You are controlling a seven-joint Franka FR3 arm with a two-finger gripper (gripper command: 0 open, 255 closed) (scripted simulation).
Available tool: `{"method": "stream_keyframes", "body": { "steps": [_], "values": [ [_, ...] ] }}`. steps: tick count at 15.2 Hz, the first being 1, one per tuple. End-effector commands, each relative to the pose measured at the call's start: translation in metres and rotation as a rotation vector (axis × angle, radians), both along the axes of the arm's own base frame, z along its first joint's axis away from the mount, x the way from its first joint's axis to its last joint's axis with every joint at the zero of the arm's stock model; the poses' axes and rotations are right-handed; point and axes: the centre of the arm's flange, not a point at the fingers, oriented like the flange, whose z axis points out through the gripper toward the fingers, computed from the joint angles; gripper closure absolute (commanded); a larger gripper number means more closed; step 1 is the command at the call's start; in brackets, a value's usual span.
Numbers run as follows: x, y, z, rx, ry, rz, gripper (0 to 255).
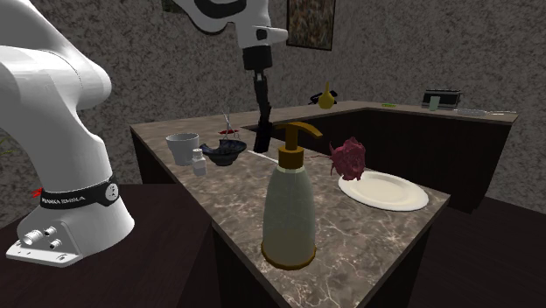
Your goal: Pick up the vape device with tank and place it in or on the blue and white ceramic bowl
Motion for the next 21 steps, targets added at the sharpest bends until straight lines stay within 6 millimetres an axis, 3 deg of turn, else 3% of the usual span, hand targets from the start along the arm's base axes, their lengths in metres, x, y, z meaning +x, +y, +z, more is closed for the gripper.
{"method": "stream_keyframes", "body": {
  "steps": [1,5,21],
  "values": [
    [-0.001,0.001,0.011,0.000,0.000,0.000,255],
    [-0.001,0.001,0.029,0.000,0.000,0.000,255],
    [-0.139,0.155,0.069,0.000,0.000,0.000,255]
  ]
}}
